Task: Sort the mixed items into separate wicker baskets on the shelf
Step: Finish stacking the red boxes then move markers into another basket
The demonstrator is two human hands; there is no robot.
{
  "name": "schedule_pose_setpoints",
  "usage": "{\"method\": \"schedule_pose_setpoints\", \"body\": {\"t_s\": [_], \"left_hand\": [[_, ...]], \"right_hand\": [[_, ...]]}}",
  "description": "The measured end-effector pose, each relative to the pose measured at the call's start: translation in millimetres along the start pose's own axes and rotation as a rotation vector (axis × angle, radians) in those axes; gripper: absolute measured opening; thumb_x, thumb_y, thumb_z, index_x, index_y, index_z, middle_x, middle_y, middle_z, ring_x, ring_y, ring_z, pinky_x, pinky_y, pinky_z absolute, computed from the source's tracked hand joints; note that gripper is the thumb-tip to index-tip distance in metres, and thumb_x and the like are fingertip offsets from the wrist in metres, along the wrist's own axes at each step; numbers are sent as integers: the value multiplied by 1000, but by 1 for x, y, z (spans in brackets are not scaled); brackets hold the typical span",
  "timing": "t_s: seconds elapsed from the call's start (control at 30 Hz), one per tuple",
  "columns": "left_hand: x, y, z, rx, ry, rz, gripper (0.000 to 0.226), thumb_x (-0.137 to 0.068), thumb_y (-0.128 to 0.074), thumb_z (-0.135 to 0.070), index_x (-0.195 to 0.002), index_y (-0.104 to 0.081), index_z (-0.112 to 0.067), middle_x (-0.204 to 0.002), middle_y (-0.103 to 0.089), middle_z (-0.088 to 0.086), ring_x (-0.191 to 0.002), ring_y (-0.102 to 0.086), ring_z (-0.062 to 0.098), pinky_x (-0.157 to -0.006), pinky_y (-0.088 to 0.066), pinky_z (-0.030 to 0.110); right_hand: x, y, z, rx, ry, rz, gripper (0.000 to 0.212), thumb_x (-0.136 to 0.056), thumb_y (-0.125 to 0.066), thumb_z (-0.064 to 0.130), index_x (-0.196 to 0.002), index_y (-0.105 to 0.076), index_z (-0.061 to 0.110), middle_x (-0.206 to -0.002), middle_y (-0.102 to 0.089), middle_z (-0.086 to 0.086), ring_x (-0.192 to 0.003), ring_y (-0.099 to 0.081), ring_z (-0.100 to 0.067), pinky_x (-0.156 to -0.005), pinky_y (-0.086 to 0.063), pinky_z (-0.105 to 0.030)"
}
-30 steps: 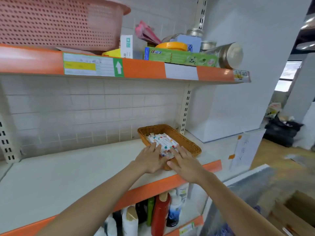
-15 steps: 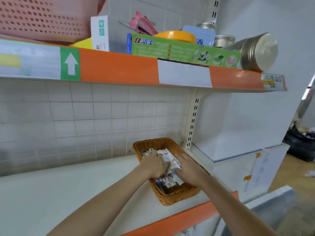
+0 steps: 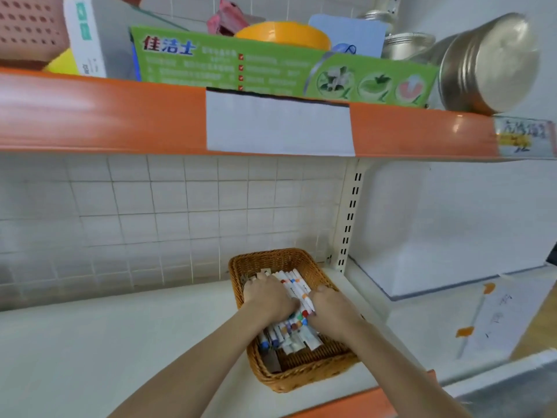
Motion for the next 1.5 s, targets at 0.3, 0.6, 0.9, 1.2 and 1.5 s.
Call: {"method": "schedule_pose_setpoints", "body": {"t_s": [0.3, 0.6, 0.9, 1.2, 1.5], "left_hand": [[-4, -7, 0, -30, 17, -73, 54, -96, -43, -45, -132, -45, -4, -133, -52, 13, -121, -52, 27, -100, -40, 36], [6, 4, 0, 231, 20, -230, 35, -103, -30, -34, -112, -52, -8, -106, -64, 13, -97, -61, 31, -71, -43, 35], [68, 21, 47, 290, 127, -384, 28, -102, -34, -33, -103, -52, -12, -86, -64, 10, -77, -62, 28, -64, -50, 36], [144, 13, 130, 342, 360, -276, 23, -97, -36, -27, -84, -45, -9, -87, -53, 8, -73, -47, 26, -60, -34, 31], [248, 10, 261, 298, 486, -299, 27, -96, -39, -26, -99, -56, -6, -101, -62, 14, -86, -56, 32, -67, -38, 31]], "right_hand": [[-1, 0, -4, -227, 28, -237, 26, -97, -47, 23, -118, -58, 13, -97, -47, 4, -71, -42, -5, -53, -30, -14], [1, 1, -4, -278, 49, -256, 31, -98, -43, 23, -125, -55, 14, -103, -61, -3, -78, -53, -15, -63, -43, -25], [16, 16, 27, -242, 212, -206, 29, -99, -40, 26, -119, -59, 15, -73, -52, 3, -66, -50, -18, -47, -29, -27], [51, 18, 130, -241, 387, -168, 25, -96, -41, 27, -110, -56, 14, -93, -63, -7, -76, -52, -25, -52, -29, -30], [101, -9, 288, -232, 473, -44, 28, -97, -39, 27, -118, -50, 11, -105, -62, -10, -83, -53, -29, -65, -37, -32]]}}
Point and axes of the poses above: each hand's wrist, its own x-axis away from the middle knuckle, its own y-axis out of the back of the hand, z = x × y, the point moved 2 cm from there along -x, towards the middle knuckle
